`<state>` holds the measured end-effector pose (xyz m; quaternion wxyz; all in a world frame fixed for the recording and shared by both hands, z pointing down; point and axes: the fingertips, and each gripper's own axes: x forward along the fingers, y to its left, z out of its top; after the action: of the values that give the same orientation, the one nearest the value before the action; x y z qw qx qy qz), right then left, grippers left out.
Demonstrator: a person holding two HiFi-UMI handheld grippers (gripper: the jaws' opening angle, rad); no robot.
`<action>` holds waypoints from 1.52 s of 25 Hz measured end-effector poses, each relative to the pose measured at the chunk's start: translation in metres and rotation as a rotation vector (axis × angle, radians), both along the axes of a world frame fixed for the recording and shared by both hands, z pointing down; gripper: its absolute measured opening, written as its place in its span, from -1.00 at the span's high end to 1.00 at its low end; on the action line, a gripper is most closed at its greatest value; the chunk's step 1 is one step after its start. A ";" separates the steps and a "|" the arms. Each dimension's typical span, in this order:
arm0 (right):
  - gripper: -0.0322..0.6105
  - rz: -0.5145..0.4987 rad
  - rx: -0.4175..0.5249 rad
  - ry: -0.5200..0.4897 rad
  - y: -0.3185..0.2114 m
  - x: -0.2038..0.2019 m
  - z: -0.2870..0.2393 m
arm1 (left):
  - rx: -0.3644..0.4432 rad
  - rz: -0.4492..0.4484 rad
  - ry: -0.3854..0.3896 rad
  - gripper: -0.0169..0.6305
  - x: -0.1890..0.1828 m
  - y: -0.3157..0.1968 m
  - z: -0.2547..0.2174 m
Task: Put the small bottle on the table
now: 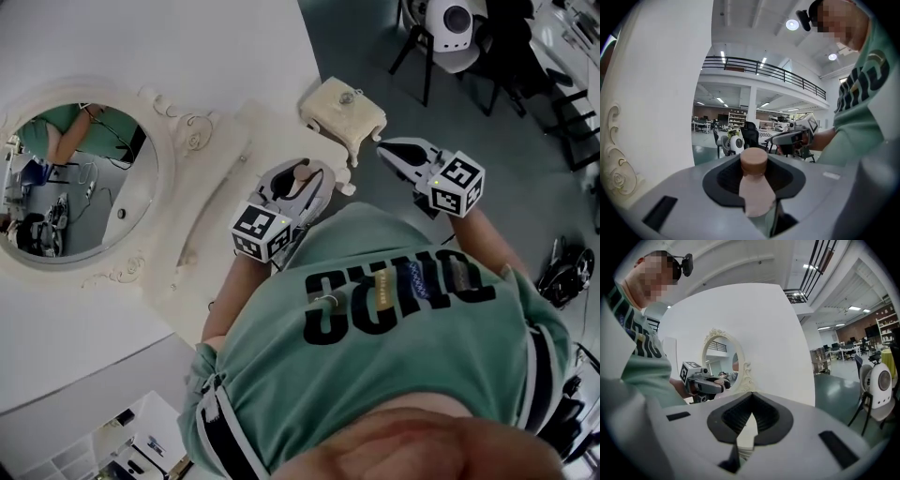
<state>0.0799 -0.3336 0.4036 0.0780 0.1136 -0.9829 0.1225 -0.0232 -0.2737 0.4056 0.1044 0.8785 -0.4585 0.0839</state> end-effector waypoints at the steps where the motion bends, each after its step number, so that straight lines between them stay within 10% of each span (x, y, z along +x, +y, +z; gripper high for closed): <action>1: 0.92 0.007 0.004 -0.004 -0.001 -0.005 -0.001 | 0.000 0.007 -0.003 0.54 -0.005 -0.002 0.001; 38: 0.92 -0.049 0.046 0.078 -0.061 -0.145 0.044 | -0.109 -0.105 0.006 0.54 -0.132 -0.051 0.083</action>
<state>-0.0653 -0.3942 0.4472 0.1166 0.0958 -0.9841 0.0934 -0.1554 -0.3248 0.4889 0.1576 0.8465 -0.4985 0.1004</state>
